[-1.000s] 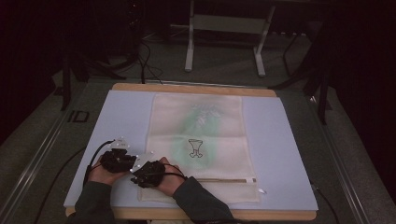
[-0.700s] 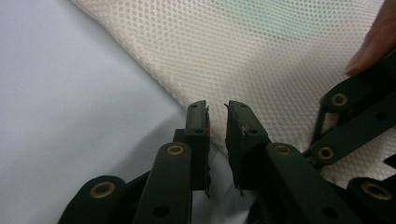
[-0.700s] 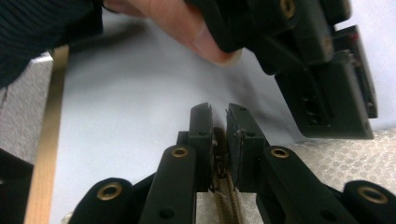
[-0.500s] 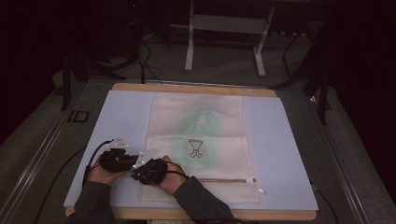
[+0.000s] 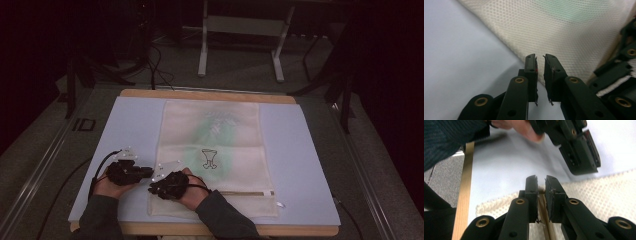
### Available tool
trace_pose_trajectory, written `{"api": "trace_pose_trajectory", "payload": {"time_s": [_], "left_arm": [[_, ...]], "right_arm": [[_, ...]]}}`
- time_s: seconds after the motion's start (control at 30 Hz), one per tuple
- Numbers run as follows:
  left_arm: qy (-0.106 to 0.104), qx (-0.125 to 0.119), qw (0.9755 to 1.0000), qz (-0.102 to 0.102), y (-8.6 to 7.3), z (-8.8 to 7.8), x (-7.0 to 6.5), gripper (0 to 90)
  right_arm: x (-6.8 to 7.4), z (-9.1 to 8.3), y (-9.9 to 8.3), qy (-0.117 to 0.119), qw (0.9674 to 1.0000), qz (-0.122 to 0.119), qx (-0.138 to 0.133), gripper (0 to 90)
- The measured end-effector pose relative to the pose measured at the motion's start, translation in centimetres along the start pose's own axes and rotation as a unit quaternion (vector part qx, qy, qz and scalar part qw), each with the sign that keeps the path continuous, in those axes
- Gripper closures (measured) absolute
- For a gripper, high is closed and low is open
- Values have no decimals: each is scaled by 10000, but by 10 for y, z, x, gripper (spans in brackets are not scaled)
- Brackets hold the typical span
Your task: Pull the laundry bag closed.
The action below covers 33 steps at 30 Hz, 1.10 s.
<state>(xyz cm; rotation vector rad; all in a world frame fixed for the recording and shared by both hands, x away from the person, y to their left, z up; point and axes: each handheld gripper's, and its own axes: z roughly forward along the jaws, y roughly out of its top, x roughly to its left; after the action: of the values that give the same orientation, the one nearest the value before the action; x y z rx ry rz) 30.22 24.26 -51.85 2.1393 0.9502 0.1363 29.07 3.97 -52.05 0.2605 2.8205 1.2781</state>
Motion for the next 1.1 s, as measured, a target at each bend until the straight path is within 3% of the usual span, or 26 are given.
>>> {"api": "trace_pose_trajectory", "payload": {"time_s": [0.33, 0.53, 0.77, 1.1], "left_arm": [[-348, 238, 9990, 136, 0, 6, -4, 881], [-456, 447, 9978, 191, -1, 10, -6, 888], [-470, 630, 9967, 207, -3, 12, -9, 894], [-458, 674, 9965, 172, -4, 12, -9, 898]], "right_arm": [[0, 0, -11, -66, 10000, 21, 63, 810], [0, 1, -16, -92, 9999, -26, 94, 809], [-1, 2, -16, -81, 9999, -8, 144, 807], [-1, 7, -13, -59, 9996, 14, 267, 801]]}}
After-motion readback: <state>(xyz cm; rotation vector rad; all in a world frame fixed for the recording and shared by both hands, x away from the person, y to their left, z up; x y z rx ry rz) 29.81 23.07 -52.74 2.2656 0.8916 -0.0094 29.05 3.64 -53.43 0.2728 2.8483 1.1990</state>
